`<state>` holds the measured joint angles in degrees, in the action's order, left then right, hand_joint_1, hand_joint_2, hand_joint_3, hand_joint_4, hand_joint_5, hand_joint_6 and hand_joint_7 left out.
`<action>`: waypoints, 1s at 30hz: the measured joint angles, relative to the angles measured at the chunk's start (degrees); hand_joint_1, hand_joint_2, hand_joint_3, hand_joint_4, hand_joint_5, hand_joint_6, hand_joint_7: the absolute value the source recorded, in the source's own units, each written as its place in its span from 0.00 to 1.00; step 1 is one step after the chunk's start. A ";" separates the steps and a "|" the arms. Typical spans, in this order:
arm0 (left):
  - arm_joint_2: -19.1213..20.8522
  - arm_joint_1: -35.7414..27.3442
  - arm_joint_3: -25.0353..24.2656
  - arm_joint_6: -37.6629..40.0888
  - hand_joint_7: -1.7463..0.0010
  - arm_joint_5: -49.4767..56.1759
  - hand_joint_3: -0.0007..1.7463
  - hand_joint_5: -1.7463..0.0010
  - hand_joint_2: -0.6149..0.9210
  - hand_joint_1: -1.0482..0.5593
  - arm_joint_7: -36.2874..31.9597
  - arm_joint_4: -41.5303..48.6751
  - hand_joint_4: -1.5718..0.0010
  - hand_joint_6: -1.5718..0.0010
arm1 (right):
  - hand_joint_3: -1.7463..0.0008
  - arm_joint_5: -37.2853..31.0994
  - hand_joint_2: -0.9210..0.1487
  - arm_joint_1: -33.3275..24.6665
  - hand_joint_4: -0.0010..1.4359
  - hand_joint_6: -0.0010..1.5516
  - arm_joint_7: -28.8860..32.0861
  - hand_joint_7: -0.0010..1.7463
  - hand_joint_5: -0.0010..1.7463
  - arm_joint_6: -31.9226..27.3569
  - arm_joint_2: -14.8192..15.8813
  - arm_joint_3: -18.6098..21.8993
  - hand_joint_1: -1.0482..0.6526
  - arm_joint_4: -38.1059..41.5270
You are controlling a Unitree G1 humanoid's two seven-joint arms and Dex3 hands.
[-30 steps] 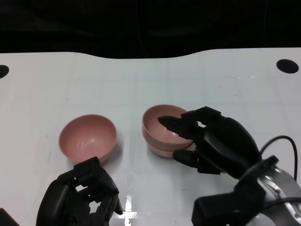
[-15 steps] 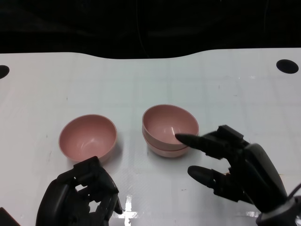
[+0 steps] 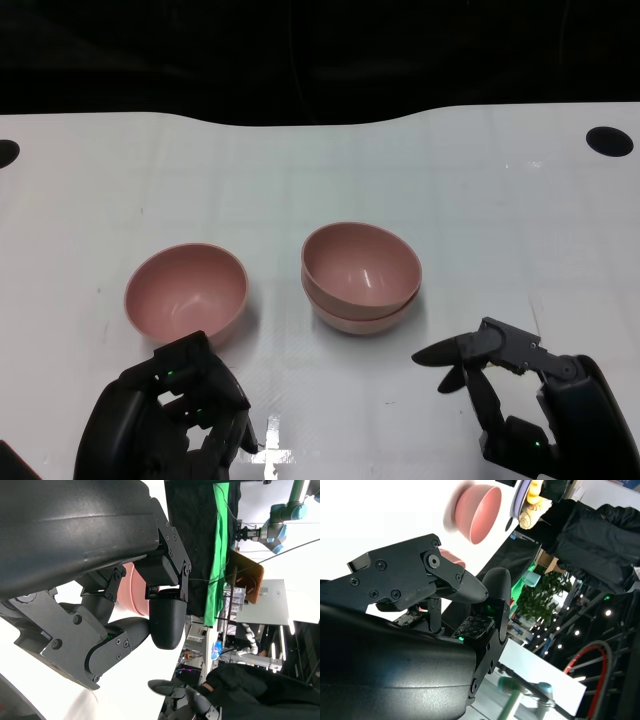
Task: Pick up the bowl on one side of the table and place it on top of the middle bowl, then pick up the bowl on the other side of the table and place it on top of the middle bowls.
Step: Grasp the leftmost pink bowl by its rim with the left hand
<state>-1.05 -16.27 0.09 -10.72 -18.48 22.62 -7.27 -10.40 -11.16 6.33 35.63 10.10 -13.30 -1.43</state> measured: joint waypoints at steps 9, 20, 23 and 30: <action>-0.08 0.14 -0.19 -0.64 0.18 0.19 0.68 0.00 0.66 0.39 0.00 0.37 0.51 0.49 | 0.18 3.08 0.52 -4.03 0.63 0.53 -4.06 0.73 0.95 -3.19 -2.00 1.91 0.58 -2.52; -0.89 1.37 -0.92 -4.76 0.38 3.40 0.47 0.12 0.78 0.40 -2.95 1.77 0.53 0.53 | 0.11 3.38 0.56 -4.14 0.64 0.52 -5.95 0.81 1.00 -3.56 -3.37 3.37 0.58 -0.34; -0.87 2.15 -0.95 -6.50 0.47 6.46 0.44 0.18 0.79 0.39 -4.85 2.25 0.56 0.56 | 0.12 3.57 0.55 -3.95 0.63 0.51 -6.37 0.81 1.00 -4.44 -4.09 3.83 0.58 0.13; 1.83 2.52 -0.82 -7.25 0.75 18.28 0.11 0.38 0.97 0.34 -10.44 -1.09 0.68 0.63 | 0.14 4.56 0.53 -3.80 0.62 0.51 -7.33 0.82 1.00 -7.43 -4.94 4.56 0.57 -0.17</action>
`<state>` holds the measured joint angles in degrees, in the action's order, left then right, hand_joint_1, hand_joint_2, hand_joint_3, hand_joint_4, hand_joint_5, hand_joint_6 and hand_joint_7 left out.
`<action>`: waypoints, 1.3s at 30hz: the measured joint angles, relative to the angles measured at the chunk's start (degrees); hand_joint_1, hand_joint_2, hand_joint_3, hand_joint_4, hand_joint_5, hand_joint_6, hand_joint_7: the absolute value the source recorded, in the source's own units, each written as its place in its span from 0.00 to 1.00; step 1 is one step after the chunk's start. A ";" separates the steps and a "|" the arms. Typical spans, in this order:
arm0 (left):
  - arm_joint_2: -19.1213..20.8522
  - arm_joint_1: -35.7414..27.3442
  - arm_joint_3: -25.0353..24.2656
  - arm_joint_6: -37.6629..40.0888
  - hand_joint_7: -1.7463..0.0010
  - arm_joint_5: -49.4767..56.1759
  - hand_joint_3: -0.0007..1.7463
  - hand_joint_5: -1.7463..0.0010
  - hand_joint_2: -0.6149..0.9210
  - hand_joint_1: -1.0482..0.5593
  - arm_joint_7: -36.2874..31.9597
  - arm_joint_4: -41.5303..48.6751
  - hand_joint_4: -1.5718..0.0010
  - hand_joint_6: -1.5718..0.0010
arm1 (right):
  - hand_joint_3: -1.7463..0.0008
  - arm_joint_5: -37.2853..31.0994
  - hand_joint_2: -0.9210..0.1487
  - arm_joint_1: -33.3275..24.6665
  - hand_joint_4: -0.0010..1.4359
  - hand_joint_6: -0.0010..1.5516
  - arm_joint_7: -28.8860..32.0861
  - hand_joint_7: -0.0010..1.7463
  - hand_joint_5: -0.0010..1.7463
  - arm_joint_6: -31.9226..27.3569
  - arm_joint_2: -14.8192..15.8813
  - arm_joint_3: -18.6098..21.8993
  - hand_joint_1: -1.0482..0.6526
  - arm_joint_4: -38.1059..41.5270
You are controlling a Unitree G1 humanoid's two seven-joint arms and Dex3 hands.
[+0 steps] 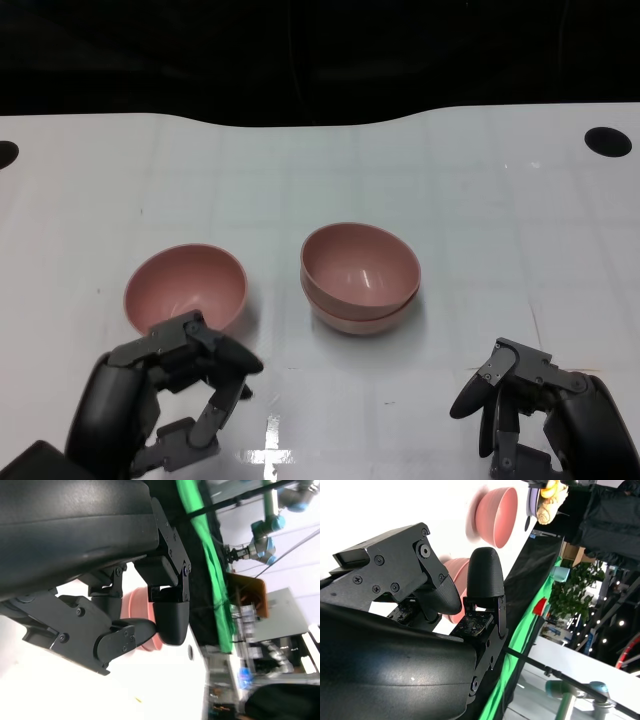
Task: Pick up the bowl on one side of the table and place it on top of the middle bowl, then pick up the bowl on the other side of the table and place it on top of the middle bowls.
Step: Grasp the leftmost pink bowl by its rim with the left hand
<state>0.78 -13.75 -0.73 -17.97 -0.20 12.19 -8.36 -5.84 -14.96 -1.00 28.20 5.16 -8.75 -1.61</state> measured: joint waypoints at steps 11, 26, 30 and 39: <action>8.61 5.69 0.67 7.04 0.93 27.96 0.01 0.58 0.99 0.31 -7.82 -6.80 0.82 0.73 | 0.14 0.07 0.54 0.78 0.61 0.51 -0.70 0.82 1.00 -1.70 -0.53 0.75 0.59 -0.44; 16.05 15.33 9.06 19.73 0.99 52.05 0.00 0.69 0.98 0.31 -8.01 -1.86 0.84 0.76 | 0.13 -0.08 0.55 0.90 0.61 0.51 -0.94 0.82 1.00 -2.40 -1.25 0.98 0.59 -0.95; 16.93 18.80 12.14 23.49 1.00 55.26 0.00 0.74 0.98 0.31 -5.84 1.83 0.82 0.76 | 0.13 -0.12 0.55 0.66 0.61 0.51 -0.95 0.82 1.00 -2.78 -1.36 1.05 0.59 -1.52; 17.92 25.38 18.13 27.95 1.00 58.36 0.00 0.87 0.98 0.30 -3.40 11.65 0.70 0.75 | 0.14 -0.42 0.55 0.62 0.62 0.51 -0.98 0.83 1.00 -3.33 -1.45 1.12 0.60 -1.83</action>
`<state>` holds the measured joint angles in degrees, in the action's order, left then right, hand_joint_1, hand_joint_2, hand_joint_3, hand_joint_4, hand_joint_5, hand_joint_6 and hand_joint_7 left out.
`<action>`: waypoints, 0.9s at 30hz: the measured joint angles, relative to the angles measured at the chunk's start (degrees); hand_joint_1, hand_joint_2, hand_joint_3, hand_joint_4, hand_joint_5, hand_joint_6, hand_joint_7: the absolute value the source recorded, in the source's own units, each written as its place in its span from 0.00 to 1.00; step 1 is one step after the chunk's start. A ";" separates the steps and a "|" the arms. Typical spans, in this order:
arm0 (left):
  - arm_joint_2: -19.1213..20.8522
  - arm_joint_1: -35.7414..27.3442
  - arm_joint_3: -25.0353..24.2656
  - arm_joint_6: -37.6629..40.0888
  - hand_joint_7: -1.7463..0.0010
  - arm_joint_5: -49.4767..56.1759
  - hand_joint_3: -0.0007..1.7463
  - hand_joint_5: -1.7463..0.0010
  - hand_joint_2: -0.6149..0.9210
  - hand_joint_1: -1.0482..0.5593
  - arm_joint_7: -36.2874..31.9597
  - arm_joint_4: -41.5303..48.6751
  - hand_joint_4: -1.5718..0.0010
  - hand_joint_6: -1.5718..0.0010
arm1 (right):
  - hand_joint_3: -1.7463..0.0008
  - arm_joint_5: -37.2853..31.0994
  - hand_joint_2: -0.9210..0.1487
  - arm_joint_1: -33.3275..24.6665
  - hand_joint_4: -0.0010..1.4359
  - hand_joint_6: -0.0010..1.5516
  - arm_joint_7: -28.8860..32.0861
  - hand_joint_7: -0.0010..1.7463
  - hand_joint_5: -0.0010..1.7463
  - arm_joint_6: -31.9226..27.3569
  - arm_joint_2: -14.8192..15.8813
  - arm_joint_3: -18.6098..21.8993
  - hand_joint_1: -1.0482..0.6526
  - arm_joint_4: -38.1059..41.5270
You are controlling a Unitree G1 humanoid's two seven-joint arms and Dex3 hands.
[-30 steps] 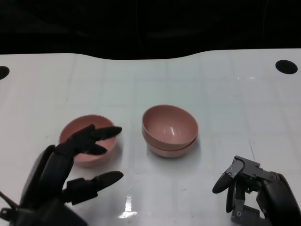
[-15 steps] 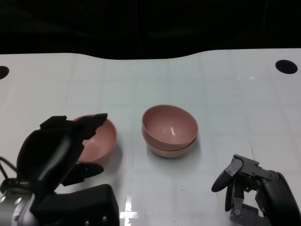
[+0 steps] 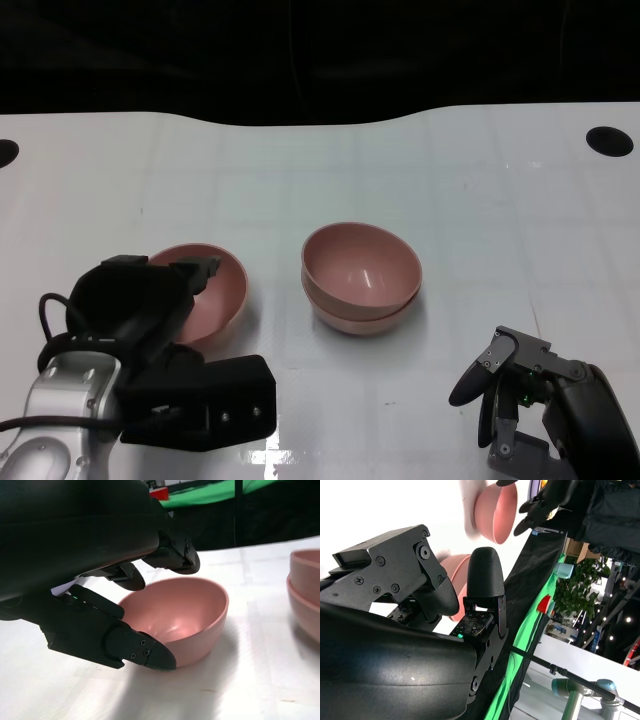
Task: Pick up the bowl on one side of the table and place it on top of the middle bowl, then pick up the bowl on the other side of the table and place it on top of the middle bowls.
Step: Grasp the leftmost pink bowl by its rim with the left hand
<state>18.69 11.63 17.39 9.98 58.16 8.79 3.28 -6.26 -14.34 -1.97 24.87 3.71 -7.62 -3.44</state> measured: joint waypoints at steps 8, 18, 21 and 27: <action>0.52 6.46 4.34 0.95 0.99 -0.29 0.01 0.92 0.99 0.30 1.34 10.44 0.67 0.72 | 0.13 -0.03 0.55 0.01 0.62 0.51 -0.03 0.82 1.00 -0.51 -0.13 0.03 0.60 -0.11; 0.46 11.90 7.03 -4.06 0.95 -6.59 0.06 0.18 1.00 0.47 -0.61 21.66 0.54 0.39 | 0.13 -0.02 0.56 0.01 0.62 0.52 -0.15 0.82 1.00 -0.97 -0.25 -0.02 0.62 -0.14; 0.48 12.20 6.93 -8.23 0.76 -8.78 0.14 0.05 1.00 0.50 -6.36 24.53 0.49 0.31 | 0.12 -0.03 0.56 0.01 0.62 0.52 -0.15 0.82 1.00 -0.95 -0.28 -0.02 0.62 -0.14; 0.74 12.28 7.24 -13.47 0.18 -9.00 0.13 0.00 0.98 0.51 -17.49 27.41 0.43 0.54 | 0.12 -0.16 0.57 0.03 0.63 0.52 -0.14 0.82 1.00 -0.75 -0.29 -0.02 0.62 -0.11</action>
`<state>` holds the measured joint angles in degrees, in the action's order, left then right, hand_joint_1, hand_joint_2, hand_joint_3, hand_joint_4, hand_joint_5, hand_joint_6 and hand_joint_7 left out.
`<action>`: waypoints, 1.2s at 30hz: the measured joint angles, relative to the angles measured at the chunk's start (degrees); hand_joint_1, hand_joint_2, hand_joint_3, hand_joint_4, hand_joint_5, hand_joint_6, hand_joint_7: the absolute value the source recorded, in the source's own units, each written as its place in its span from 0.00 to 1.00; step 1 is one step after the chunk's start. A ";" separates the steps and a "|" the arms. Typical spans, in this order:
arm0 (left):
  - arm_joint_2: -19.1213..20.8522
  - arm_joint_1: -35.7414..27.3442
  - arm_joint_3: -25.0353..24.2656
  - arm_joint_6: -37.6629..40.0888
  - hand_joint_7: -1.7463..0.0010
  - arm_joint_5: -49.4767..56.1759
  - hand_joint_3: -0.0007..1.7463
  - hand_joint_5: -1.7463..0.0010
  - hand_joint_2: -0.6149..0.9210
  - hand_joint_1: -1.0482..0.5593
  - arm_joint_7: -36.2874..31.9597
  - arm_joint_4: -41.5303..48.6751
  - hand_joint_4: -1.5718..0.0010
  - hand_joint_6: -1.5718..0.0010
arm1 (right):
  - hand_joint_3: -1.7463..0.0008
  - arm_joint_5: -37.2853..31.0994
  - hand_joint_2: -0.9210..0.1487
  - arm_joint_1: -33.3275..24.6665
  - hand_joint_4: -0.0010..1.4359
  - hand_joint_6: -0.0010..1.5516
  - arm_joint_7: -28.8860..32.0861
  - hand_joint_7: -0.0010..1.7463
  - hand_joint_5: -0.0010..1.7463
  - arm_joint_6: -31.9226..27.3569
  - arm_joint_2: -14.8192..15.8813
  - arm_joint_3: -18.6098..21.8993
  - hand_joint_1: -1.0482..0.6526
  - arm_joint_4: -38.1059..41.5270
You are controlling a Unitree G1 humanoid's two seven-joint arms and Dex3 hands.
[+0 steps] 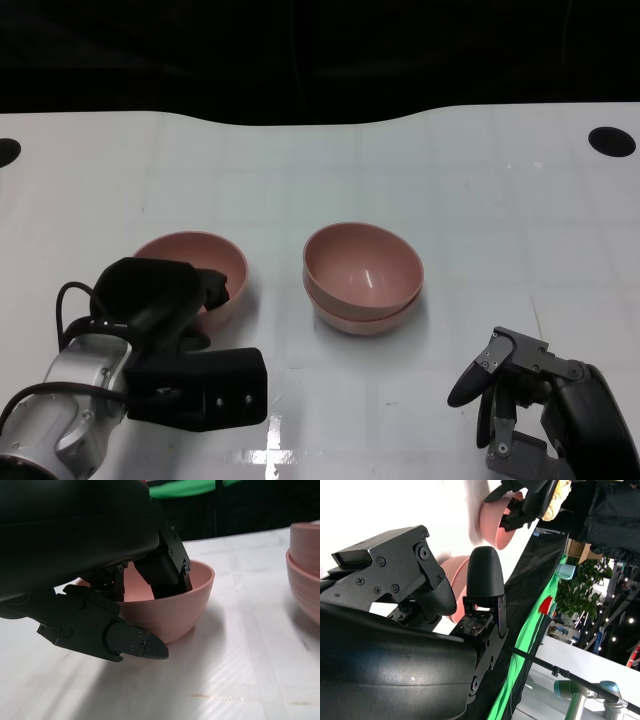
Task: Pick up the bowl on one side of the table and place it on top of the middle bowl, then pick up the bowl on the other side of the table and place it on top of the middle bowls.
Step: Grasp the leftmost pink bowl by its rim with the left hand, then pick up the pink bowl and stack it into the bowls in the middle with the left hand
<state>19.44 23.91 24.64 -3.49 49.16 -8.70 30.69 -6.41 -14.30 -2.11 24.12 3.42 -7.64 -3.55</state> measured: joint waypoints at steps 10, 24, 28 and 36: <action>0.80 -0.03 -0.03 -0.73 0.09 0.11 0.24 0.00 0.94 0.52 -3.50 -5.36 0.47 0.59 | 0.11 0.00 0.57 0.09 0.62 0.52 0.00 0.83 1.00 0.42 -0.04 -0.03 0.61 0.05; 0.53 4.49 -0.36 -8.60 0.10 -0.22 0.57 0.00 0.72 0.53 -13.92 -4.19 0.45 0.54 | 0.09 -1.26 0.60 0.88 0.62 0.53 0.13 0.82 1.00 0.21 -0.47 -0.12 0.61 0.35; -0.84 5.88 -0.23 -11.44 0.21 -1.09 0.59 0.00 0.69 0.54 -13.92 -4.36 0.44 0.48 | 0.09 -1.54 0.60 0.88 0.62 0.53 0.13 0.82 1.00 -0.20 -0.48 -0.21 0.61 0.35; -2.95 8.80 0.52 -16.41 0.23 -1.29 0.58 0.00 0.72 0.52 -13.82 -4.42 0.45 0.46 | 0.09 -1.65 0.60 0.71 0.62 0.53 0.13 0.82 1.00 -0.52 -0.51 -0.58 0.61 0.30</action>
<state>16.48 32.70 25.16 -19.90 47.87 -22.52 26.27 -8.06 -13.59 -1.98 23.60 2.90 -8.22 -3.25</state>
